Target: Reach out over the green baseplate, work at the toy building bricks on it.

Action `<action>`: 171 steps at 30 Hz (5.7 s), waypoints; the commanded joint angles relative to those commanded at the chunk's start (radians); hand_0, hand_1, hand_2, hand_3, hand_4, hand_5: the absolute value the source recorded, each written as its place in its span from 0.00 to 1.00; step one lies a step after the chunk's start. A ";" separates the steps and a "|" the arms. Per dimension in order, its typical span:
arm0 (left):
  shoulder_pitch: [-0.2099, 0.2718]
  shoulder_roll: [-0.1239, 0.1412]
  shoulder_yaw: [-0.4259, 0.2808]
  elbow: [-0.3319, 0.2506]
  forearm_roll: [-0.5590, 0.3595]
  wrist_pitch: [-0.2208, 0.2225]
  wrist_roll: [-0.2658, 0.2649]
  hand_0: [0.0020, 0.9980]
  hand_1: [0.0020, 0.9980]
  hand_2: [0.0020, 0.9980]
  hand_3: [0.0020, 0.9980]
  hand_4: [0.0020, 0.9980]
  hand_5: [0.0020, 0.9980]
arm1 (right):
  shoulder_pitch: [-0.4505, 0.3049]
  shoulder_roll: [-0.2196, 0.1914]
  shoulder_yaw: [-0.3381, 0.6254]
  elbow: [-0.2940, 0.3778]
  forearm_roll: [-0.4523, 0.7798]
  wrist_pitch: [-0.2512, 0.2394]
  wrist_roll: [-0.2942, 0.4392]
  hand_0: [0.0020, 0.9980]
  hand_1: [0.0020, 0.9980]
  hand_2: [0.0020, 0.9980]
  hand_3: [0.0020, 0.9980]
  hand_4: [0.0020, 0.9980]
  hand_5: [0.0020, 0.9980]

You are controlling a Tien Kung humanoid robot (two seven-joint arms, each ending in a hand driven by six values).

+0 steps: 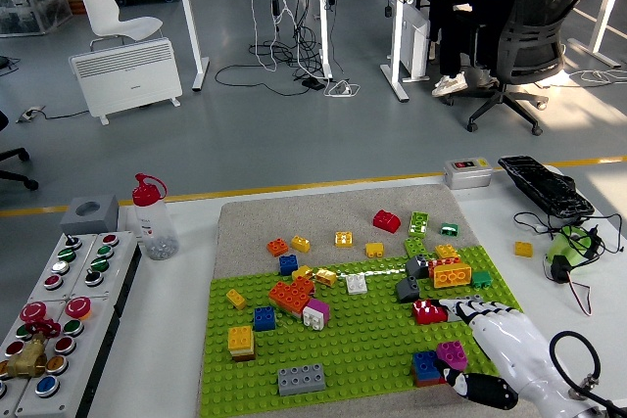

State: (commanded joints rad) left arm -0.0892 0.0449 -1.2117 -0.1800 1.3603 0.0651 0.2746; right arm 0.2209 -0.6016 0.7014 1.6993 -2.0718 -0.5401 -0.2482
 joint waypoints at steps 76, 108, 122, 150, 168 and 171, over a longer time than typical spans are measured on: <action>0.002 0.000 0.000 0.000 0.002 0.002 0.000 0.69 0.70 0.69 0.62 0.36 1.00 | 0.030 0.011 -0.038 -0.036 -0.011 0.095 -0.015 0.51 0.60 0.61 0.60 0.45 0.21; -0.003 0.001 0.006 0.000 -0.007 0.001 0.000 0.69 0.70 0.69 0.62 0.36 1.00 | 0.036 0.009 0.028 -0.030 0.026 -0.012 0.010 0.56 0.61 0.64 0.62 0.45 0.21; -0.003 0.001 0.011 0.000 -0.014 -0.003 0.001 0.69 0.70 0.69 0.62 0.36 1.00 | 0.164 0.076 0.084 -0.176 0.080 -0.001 -0.034 0.61 0.68 0.76 0.73 0.45 0.21; 0.012 -0.003 0.014 0.000 0.002 -0.005 0.003 0.69 0.70 0.69 0.62 0.36 1.00 | 0.007 0.291 0.643 -0.204 0.955 0.346 0.336 0.84 0.81 0.85 0.82 0.60 0.62; -0.002 -0.005 0.009 0.000 0.005 0.002 -0.002 0.69 0.70 0.69 0.62 0.36 1.00 | -0.111 0.359 0.912 -0.140 1.590 0.431 0.308 0.83 0.80 0.83 0.81 0.61 0.68; -0.006 -0.004 0.008 0.000 0.007 0.003 -0.003 0.69 0.70 0.69 0.62 0.36 1.00 | -0.111 0.367 0.914 -0.138 1.697 0.429 0.315 0.83 0.80 0.83 0.81 0.61 0.68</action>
State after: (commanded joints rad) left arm -0.0950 0.0407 -1.2035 -0.1800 1.3676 0.0681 0.2712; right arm 0.1104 -0.2348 1.6156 1.5617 -0.3751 -0.1111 0.0667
